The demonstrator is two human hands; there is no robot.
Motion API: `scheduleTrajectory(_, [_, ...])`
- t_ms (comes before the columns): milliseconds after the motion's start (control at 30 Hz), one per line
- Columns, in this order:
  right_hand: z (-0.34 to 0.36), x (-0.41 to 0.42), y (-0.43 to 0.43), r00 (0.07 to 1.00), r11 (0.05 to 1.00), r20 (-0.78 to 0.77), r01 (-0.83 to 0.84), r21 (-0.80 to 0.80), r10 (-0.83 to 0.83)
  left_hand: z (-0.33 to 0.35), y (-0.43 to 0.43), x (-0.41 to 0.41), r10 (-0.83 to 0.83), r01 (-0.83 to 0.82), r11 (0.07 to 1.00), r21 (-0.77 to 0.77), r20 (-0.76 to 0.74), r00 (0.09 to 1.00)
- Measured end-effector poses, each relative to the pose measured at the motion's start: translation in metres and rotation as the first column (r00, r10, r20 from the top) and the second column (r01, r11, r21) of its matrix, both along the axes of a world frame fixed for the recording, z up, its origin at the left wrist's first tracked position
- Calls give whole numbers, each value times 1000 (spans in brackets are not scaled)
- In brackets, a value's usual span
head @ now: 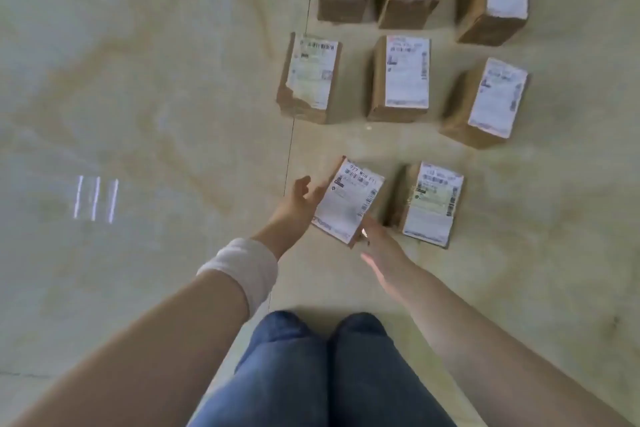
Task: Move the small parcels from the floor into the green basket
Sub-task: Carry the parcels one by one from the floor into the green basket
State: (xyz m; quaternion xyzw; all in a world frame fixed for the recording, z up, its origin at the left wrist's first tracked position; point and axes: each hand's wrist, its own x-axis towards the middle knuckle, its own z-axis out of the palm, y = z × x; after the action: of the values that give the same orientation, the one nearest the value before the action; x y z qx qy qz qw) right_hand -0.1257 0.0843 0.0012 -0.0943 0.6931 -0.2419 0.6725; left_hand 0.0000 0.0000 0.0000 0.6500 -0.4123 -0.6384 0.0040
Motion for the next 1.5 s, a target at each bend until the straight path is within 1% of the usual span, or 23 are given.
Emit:
scheduleTrajectory(33, [-19,6,-5,996,995,10,89,-48,-89,-18,-5,-3,15,-16,999,-31,-46,999])
scheduleTrajectory(100, [-59,11,-6,976,971,-27,211,-113,-216,-48,-13,-7,16,-24,998,-61,-125,992])
scheduleTrajectory(167, [-88,16,-2,956,944,-80,262,-203,-282,-66,-14,-9,32,-46,997,-57,-225,974])
scheduleTrajectory(233, [-107,19,5,937,919,-136,274,-283,-321,-81,-9,-8,29,-50,996,-75,-259,965])
scheduleTrajectory(267, [-110,20,5,937,913,-132,272,-304,-323,-87,-8,-6,37,-62,994,-86,-264,964])
scheduleTrajectory(367, [-118,16,6,932,888,-41,328,-321,-359,-98,-5,-4,54,-86,992,-89,-309,949])
scheduleTrajectory(500, [-92,14,-7,939,882,44,337,-331,-342,-69,-6,-5,102,-129,990,-55,-343,934])
scheduleTrajectory(533, [-76,16,-11,941,885,58,335,-324,-334,-52,-7,-4,124,-148,988,-42,-356,926])
scheduleTrajectory(633, [-3,25,-18,954,901,13,287,-324,-299,28,-9,5,140,-175,983,-65,-360,922])
scheduleTrajectory(700, [64,33,-19,961,914,8,266,-305,-277,98,-7,15,167,-204,976,-76,-341,925])
scheduleTrajectory(800, [181,46,-15,952,926,39,306,-222,-305,214,5,36,283,-311,950,-22,-361,889])
scheduleTrajectory(833, [224,51,-15,957,935,48,291,-202,-287,254,11,42,310,-338,941,-14,-361,880])
scheduleTrajectory(933, [344,68,-11,982,970,71,185,-155,-176,366,30,66,428,-455,890,5,-347,834])
scheduleTrajectory(1000, [411,81,-12,997,986,39,69,-152,-63,430,37,86,524,-546,837,42,-352,776])
scheduleTrajectory(1067, [468,103,-19,999,985,9,-47,-167,49,484,43,112,590,-619,784,45,-364,721])
scheduleTrajectory(1167, [530,147,-32,990,970,-13,-137,-202,137,539,48,154,638,-682,730,27,-385,667])
scheduleTrajectory(1267, [566,203,-44,982,955,6,-182,-232,189,570,47,207,697,-750,661,21,-388,603])
scheduleTrajectory(1333, [580,243,-53,974,949,25,-214,-232,226,584,43,247,723,-778,627,42,-402,562])
scheduleTrajectory(1433, [587,301,-70,964,937,40,-247,-247,264,594,26,309,721,-788,615,22,-420,551])
scheduleTrajectory(1500, [587,335,-84,962,935,74,-235,-267,263,595,9,345,725,-797,603,13,-425,542])
